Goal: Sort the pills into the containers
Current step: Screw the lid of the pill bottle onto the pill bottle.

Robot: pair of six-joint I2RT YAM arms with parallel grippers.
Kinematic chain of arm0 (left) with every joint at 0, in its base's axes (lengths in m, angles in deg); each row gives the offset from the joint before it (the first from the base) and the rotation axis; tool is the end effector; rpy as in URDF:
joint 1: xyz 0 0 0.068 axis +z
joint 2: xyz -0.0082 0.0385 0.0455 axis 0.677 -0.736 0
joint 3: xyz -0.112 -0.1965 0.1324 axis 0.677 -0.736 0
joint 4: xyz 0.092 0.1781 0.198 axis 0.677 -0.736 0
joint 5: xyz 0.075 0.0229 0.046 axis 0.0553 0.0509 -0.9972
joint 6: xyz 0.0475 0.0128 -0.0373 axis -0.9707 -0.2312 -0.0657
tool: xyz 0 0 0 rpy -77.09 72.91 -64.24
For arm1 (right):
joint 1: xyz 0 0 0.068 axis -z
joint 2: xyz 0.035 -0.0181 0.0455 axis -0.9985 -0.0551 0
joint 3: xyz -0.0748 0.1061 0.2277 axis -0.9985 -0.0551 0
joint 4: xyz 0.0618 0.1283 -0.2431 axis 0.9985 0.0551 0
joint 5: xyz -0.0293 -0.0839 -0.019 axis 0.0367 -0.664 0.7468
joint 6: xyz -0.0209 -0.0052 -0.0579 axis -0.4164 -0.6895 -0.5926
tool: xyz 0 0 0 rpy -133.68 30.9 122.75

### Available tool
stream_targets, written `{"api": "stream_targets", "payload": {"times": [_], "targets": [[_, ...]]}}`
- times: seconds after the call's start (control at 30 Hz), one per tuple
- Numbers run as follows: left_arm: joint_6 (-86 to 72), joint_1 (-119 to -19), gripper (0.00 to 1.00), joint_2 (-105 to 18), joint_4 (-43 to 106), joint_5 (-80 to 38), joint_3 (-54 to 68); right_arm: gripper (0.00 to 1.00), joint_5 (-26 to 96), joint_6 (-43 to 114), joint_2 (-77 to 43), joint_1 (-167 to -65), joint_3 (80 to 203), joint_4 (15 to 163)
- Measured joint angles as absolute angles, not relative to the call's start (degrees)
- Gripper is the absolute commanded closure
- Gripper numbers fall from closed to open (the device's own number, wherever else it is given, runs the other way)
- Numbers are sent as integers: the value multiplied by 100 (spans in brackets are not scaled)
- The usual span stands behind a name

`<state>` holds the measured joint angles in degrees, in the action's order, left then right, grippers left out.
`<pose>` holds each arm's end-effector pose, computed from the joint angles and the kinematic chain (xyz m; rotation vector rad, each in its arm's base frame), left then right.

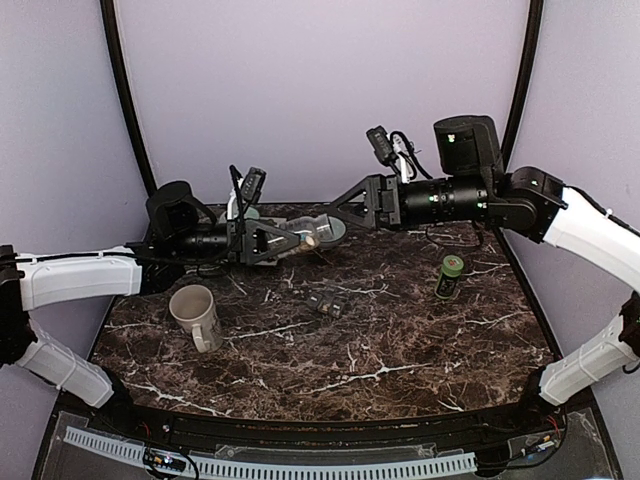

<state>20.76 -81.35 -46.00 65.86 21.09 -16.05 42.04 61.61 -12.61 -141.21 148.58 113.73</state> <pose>0.2361 -0.2354 0.3017 0.8178 1.5390 -1.6731 0.1842 0.2778 0.4081 -0.5804 2.0353 1.2327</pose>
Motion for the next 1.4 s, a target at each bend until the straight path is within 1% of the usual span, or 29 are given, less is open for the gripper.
{"api": "stream_targets", "payload": {"times": [0.27,0.97,1.13,1.3,1.4], "targets": [[2618,-8105,100,-4861,7004,2713,-1457,26,4376,6080,-1261,-14121,14858,11362],[3184,-8100,100,-5191,7487,3218,-1240,29,4663,6064,-1433,-14123,14818,11351],[3226,-8100,100,-5269,7504,3283,-1190,34,4700,6082,-1475,-14123,14814,11349],[3252,-8096,100,-5324,7507,3307,-1183,43,4783,6113,-1521,-14123,14814,11347],[3269,-8070,100,-5328,7515,3327,-1183,50,4829,6154,-1551,-14127,14814,11347]]}}
